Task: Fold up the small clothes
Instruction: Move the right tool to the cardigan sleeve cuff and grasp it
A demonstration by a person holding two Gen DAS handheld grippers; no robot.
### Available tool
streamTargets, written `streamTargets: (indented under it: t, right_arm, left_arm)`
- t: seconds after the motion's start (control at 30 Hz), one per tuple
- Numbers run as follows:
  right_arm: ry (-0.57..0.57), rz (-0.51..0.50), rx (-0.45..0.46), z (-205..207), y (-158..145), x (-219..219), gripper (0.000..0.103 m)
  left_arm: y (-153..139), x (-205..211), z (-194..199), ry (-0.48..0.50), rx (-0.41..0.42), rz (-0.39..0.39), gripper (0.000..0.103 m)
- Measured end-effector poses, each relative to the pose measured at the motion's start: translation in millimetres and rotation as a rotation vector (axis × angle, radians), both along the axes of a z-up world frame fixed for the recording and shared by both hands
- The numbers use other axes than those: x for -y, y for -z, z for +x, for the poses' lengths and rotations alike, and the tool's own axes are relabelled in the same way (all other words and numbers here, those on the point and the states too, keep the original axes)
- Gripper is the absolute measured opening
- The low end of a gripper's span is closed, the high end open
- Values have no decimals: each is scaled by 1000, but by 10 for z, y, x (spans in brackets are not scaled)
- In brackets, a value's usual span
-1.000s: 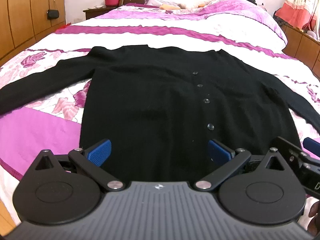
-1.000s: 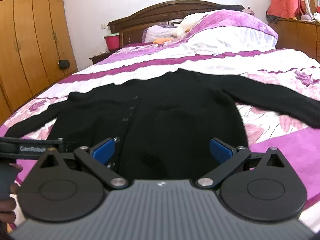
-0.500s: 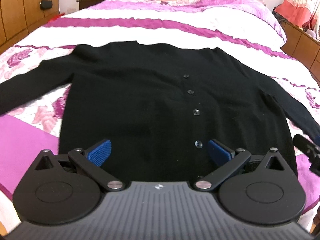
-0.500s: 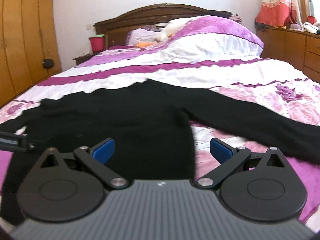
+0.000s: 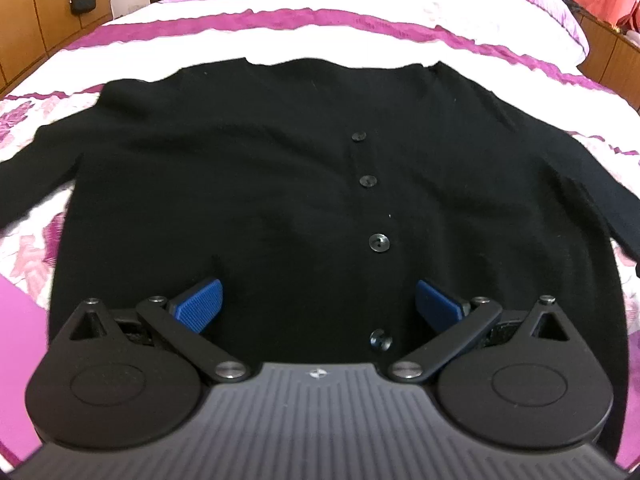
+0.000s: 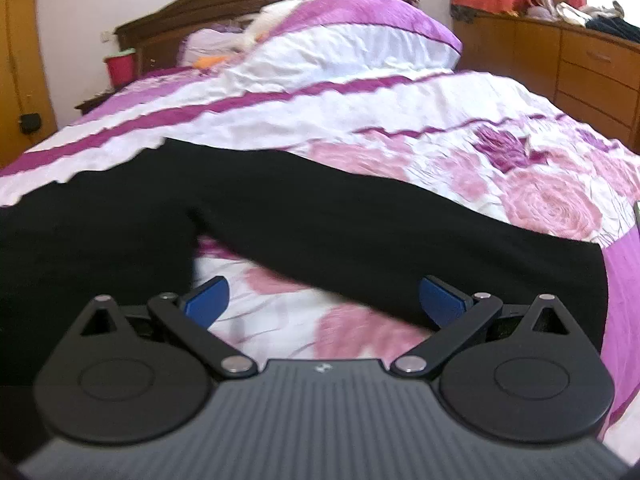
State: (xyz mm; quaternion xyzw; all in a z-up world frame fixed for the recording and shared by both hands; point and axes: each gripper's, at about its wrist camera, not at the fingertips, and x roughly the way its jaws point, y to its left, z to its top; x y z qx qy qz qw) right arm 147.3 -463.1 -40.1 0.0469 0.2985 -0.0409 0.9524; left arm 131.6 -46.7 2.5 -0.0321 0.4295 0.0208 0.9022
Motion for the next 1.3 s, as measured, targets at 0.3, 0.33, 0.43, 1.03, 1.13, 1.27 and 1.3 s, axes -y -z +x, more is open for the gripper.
streamTargets:
  t: [0.3,0.33,0.43,1.03,1.13,1.27,1.3]
  right_arm:
    - [28,-99,3,128,188,162,103]
    - [30,-94,1,136,203,178,103]
    - [28,-68,2,156,273,245,103]
    - [156,-112,24,14,352,558,103]
    - [157,-107,28,-1,340,563,102]
    - [153,-92,26,-8,332,587,99]
    - [152,-89,26,-1,332,595,99]
  left_arm:
    - [178,66,129,9,-9,49,103]
    - [191,71,131,10,-10,52,103]
    - [220,73,125,8,-5,55,103]
    - [255,34,137,26,-16,44,103]
    - [253,25,131,28,-17,40,103]
    - [249,30,131,29,-18,42,103]
    - [246,27,129,29,-17,41,103]
